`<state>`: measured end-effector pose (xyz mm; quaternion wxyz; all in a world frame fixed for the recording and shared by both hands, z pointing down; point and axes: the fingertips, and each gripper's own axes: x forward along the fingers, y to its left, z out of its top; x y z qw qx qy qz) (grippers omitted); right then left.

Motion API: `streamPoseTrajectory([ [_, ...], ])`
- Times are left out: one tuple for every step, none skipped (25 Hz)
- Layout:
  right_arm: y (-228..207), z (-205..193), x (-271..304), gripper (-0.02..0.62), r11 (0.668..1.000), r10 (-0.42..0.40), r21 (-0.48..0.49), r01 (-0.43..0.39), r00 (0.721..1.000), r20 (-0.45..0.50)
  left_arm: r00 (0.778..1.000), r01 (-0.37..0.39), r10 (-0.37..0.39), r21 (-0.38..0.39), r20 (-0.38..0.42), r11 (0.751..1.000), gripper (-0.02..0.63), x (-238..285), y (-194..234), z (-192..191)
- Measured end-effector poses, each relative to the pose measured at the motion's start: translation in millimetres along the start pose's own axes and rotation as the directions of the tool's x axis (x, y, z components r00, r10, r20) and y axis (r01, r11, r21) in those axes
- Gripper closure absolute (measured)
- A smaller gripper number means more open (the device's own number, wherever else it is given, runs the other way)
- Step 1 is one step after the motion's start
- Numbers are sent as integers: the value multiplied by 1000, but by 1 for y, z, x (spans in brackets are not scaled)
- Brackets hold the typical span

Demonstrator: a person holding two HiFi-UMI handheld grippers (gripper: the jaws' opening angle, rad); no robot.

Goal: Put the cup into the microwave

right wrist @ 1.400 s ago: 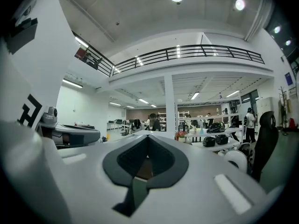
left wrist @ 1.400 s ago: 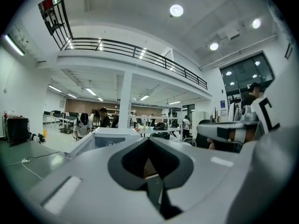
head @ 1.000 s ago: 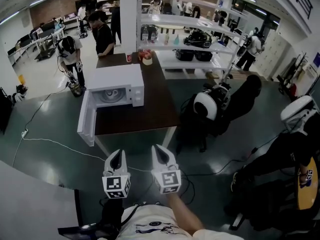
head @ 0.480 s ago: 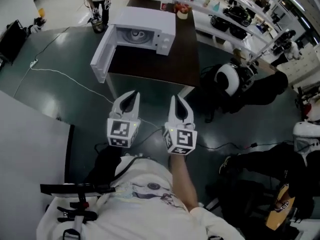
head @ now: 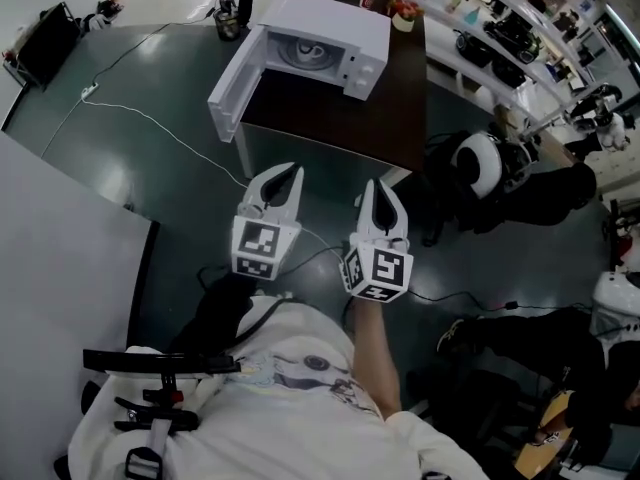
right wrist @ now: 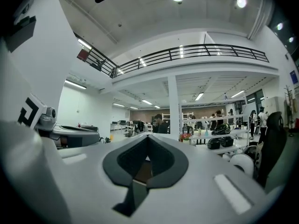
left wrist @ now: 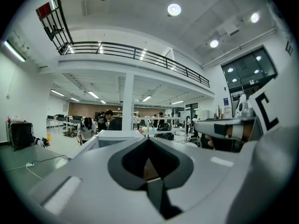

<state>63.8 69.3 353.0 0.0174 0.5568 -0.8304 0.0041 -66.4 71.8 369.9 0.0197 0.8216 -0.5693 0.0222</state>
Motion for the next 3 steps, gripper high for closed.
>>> streamPoseTrajectory([
  [1, -1, 0, 597, 1000, 3, 0, -3, 1000, -3, 1000, -3, 3, -1, -2, 1000, 609, -1, 1, 0],
  [1, -1, 0, 597, 1000, 6, 1, -6, 1000, -6, 1000, -7, 7, -3, -4, 1000, 609, -1, 1, -1],
  [2, -2, 0, 597, 1000, 9, 1, -9, 1000, -9, 1000, -10, 10, -4, -6, 1000, 609, -2, 2, -1],
])
